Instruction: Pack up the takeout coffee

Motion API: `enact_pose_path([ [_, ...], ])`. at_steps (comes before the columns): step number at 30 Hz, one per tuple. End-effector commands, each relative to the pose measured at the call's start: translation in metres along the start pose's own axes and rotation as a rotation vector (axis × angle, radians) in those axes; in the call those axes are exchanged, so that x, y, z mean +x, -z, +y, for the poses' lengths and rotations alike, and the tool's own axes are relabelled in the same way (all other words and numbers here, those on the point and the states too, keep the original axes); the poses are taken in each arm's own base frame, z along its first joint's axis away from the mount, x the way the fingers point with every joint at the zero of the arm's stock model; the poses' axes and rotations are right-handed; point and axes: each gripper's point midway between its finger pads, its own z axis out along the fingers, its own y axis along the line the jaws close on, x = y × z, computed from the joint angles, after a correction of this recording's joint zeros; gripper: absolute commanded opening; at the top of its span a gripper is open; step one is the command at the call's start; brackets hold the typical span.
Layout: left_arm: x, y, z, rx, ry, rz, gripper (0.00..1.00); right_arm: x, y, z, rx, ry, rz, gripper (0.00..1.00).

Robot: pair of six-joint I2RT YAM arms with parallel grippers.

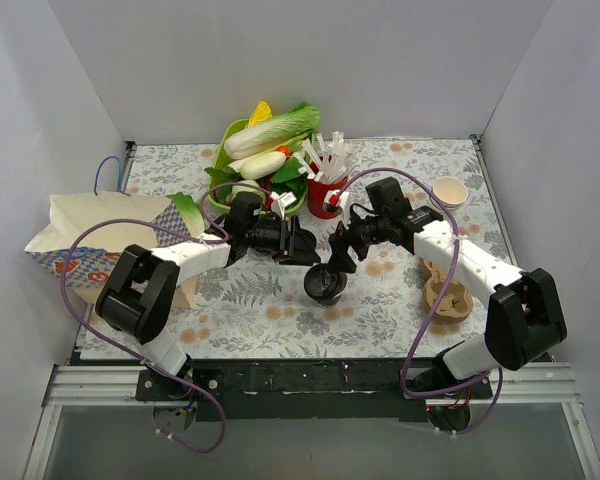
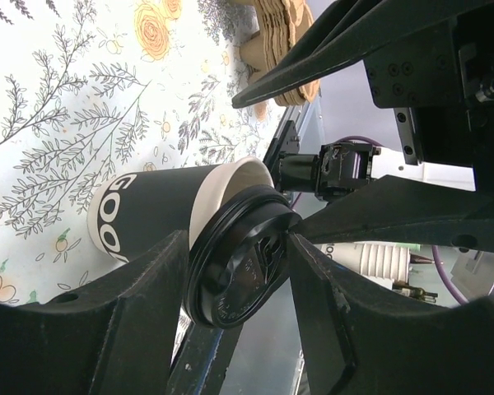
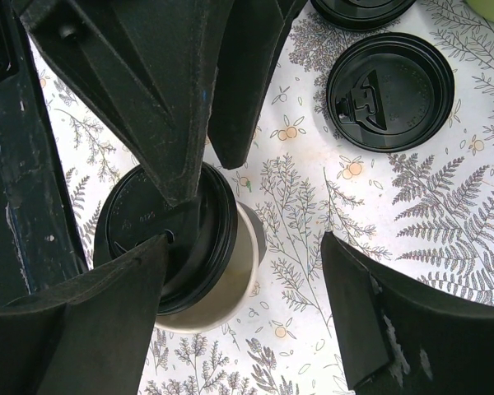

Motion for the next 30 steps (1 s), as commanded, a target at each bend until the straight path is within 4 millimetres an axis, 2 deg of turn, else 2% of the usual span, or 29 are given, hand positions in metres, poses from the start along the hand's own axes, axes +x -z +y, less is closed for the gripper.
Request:
enact_pose_path([
  [1, -0.016, -0.001, -0.011, 0.01, -0.048, -0.033, 0.51, -0.022, 0.007, 0.002, 0.009, 0.043, -0.046, 0.83],
  [7, -0.018, -0.002, -0.011, 0.013, -0.049, -0.033, 0.51, -0.017, 0.006, 0.002, 0.018, 0.051, -0.032, 0.83],
  [13, -0.021, 0.005, -0.019, 0.003, -0.108, -0.046, 0.52, -0.014, 0.008, 0.0, 0.039, 0.065, -0.015, 0.83],
  [19, -0.003, 0.023, -0.007, -0.086, -0.114, -0.019, 0.52, -0.014, 0.011, -0.001, 0.053, 0.078, -0.012, 0.82],
  [25, 0.017, 0.037, -0.004, -0.134, -0.172, 0.018, 0.52, -0.014, 0.011, -0.001, 0.051, 0.078, -0.012, 0.82],
  [30, 0.03, 0.041, -0.001, -0.133, -0.19, 0.064, 0.52, -0.015, 0.01, -0.002, 0.05, 0.078, -0.013, 0.82],
])
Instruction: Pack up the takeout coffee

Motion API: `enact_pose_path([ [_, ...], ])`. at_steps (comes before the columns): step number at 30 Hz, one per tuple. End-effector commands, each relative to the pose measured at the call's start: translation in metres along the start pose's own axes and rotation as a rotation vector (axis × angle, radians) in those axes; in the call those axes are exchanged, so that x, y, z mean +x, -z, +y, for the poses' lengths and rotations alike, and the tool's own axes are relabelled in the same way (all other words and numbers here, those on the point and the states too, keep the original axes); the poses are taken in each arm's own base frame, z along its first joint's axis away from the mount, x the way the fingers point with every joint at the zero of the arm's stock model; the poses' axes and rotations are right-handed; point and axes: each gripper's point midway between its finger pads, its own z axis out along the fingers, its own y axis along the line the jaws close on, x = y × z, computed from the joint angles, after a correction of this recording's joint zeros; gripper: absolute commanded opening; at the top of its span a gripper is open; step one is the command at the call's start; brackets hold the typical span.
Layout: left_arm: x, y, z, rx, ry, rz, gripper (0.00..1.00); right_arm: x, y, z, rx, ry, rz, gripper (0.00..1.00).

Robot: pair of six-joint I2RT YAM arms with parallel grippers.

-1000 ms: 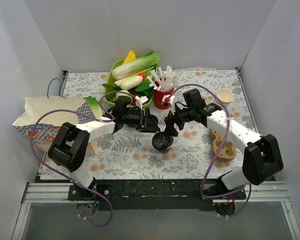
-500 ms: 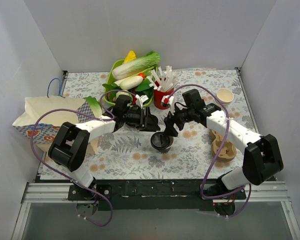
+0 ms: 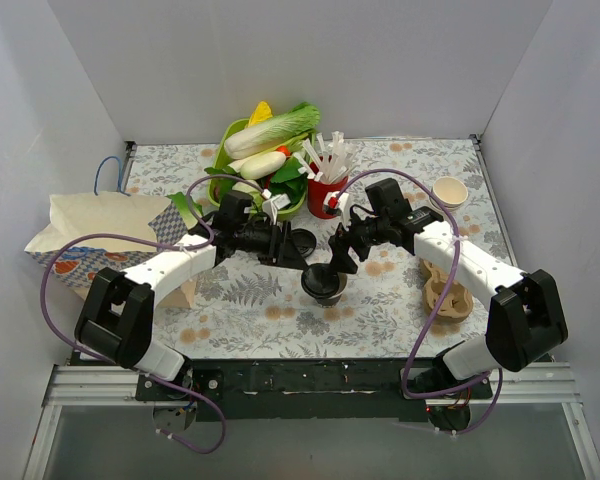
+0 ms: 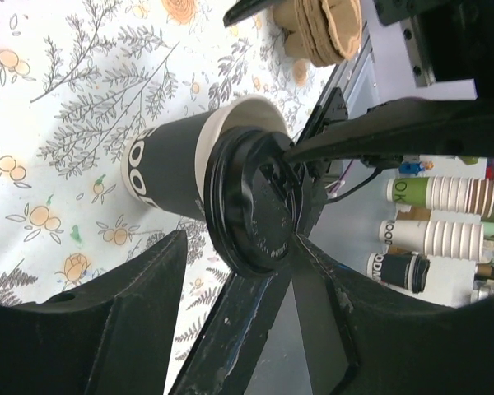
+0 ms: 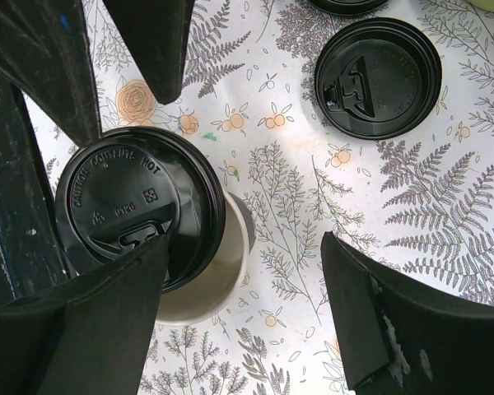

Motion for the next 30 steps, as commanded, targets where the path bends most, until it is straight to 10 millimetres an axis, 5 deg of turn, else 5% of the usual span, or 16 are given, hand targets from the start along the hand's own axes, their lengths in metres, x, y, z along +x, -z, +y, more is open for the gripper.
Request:
enact_pose_path([
  [1, 0.02, 0.008, 0.003, -0.014, -0.036, 0.049, 0.51, -0.02, 0.009, 0.001, 0.015, 0.052, -0.043, 0.82],
  [7, 0.033, 0.01, 0.008, -0.017, -0.039, 0.073, 0.49, -0.021, 0.008, -0.001, 0.019, 0.054, -0.041, 0.82],
  [30, 0.022, -0.005, 0.015, -0.01, -0.029, 0.076, 0.5, -0.025, 0.006, -0.002, 0.015, 0.052, -0.046, 0.82],
])
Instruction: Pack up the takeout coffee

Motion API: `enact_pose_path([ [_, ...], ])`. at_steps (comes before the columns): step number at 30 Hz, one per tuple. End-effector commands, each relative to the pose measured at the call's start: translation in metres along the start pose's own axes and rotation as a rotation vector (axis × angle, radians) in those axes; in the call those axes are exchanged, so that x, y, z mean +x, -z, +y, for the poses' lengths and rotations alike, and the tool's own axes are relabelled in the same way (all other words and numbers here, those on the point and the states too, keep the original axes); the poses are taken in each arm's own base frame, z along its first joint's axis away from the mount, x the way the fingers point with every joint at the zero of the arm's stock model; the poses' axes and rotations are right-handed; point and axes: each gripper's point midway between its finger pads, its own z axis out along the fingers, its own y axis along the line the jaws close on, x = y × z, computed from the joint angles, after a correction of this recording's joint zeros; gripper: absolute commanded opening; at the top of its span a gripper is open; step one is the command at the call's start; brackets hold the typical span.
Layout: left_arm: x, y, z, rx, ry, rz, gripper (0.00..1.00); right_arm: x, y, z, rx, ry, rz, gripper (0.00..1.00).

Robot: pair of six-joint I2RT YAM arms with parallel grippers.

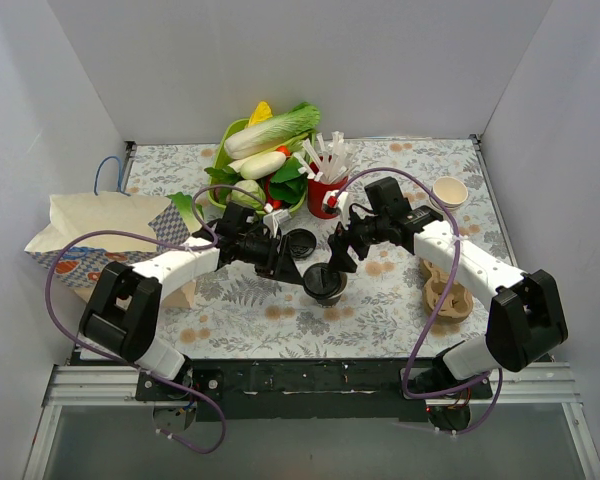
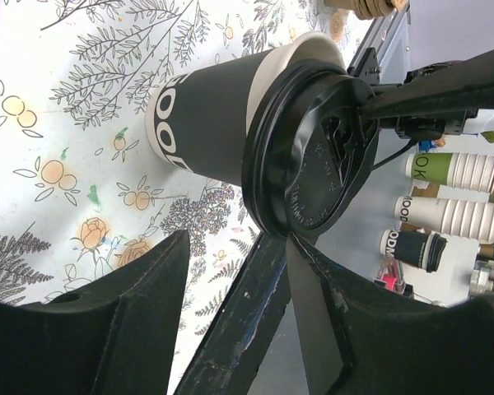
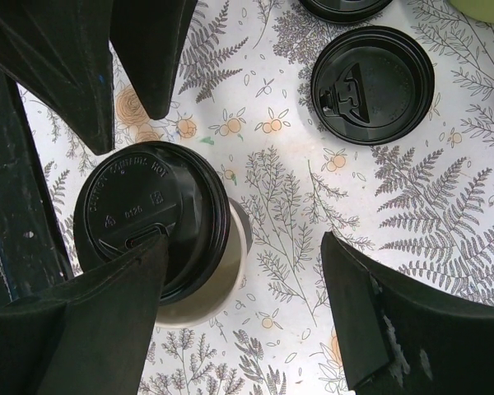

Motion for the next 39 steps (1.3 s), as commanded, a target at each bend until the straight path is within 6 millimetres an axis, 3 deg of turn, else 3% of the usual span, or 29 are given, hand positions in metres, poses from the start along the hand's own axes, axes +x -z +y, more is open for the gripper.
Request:
enact_pose_path([
  [1, -0.018, -0.001, -0.013, 0.035, -0.047, -0.032, 0.49, -0.022, 0.006, -0.001, 0.008, 0.043, -0.043, 0.82],
  [39, -0.031, -0.029, -0.032, 0.1, -0.055, -0.001, 0.49, -0.008, 0.016, -0.003, 0.067, 0.075, -0.002, 0.83],
])
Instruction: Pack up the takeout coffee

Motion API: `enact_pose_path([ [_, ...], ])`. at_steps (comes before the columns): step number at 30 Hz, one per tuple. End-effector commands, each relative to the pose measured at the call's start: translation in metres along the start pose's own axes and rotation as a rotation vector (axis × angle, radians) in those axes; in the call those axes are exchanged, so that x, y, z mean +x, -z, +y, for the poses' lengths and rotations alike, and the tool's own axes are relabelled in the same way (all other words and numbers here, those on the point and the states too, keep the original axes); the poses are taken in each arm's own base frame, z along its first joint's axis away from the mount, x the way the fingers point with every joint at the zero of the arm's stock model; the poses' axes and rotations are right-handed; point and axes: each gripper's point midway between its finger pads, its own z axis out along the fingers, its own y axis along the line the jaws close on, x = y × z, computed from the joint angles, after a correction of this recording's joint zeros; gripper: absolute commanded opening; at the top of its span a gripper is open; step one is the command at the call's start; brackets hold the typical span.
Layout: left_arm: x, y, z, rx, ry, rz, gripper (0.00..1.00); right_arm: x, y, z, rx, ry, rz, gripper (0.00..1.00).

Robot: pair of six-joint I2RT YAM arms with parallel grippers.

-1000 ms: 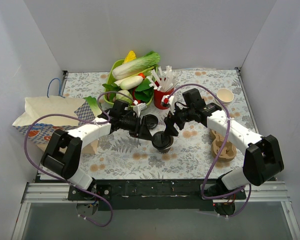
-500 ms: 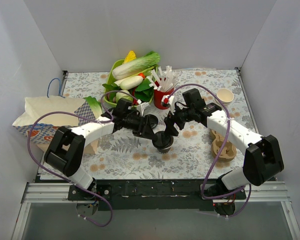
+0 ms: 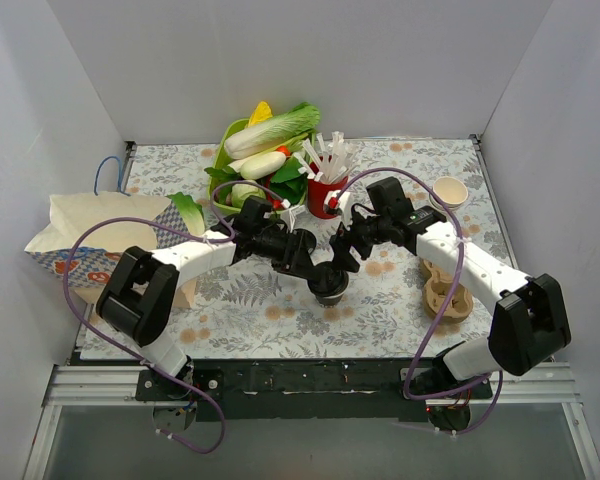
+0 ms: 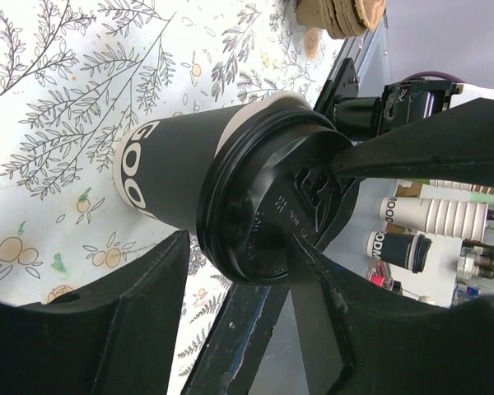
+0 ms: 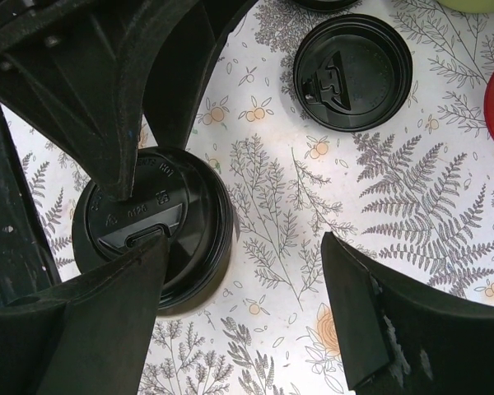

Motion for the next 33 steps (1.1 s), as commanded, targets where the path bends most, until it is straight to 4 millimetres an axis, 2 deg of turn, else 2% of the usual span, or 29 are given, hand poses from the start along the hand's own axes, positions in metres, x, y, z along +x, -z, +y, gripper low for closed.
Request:
enact_pose_path([
  [1, -0.014, 0.001, -0.017, 0.04, -0.055, -0.022, 0.5, -0.009, 0.01, 0.001, 0.023, 0.049, -0.021, 0.82],
  [13, -0.017, 0.002, -0.019, 0.029, -0.069, -0.033, 0.5, -0.004, 0.011, 0.003, 0.025, 0.051, -0.01, 0.83],
  [23, -0.021, 0.003, -0.023, 0.03, -0.069, -0.033, 0.5, -0.018, 0.011, 0.007, -0.003, 0.024, -0.05, 0.88],
  [33, -0.025, 0.0, -0.024, 0.027, -0.067, -0.03, 0.5, -0.002, 0.004, 0.005, 0.014, -0.003, 0.003, 0.93],
])
